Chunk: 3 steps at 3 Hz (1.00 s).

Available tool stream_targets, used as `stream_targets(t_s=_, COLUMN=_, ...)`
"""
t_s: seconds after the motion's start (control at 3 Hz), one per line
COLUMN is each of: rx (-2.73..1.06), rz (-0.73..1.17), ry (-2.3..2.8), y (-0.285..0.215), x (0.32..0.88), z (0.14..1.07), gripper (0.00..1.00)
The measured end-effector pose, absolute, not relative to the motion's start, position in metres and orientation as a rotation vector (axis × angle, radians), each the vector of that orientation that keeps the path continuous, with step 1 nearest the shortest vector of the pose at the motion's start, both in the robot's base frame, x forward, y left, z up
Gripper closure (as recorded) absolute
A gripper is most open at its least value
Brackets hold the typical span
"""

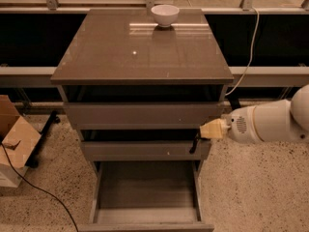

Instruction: Pick rxbar chocolate from bottom drawer and place on counter

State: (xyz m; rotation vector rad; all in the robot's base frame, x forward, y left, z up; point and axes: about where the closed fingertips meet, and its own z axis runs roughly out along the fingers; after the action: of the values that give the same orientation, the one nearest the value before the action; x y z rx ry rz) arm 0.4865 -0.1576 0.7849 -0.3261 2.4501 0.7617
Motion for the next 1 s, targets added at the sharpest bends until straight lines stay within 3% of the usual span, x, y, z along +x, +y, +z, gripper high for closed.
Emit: stream_targets(t_s=1.0, rx=-0.190, rz=0.675, ry=2.268, y=-0.193, x=0.518, z=0.963, gripper=1.00)
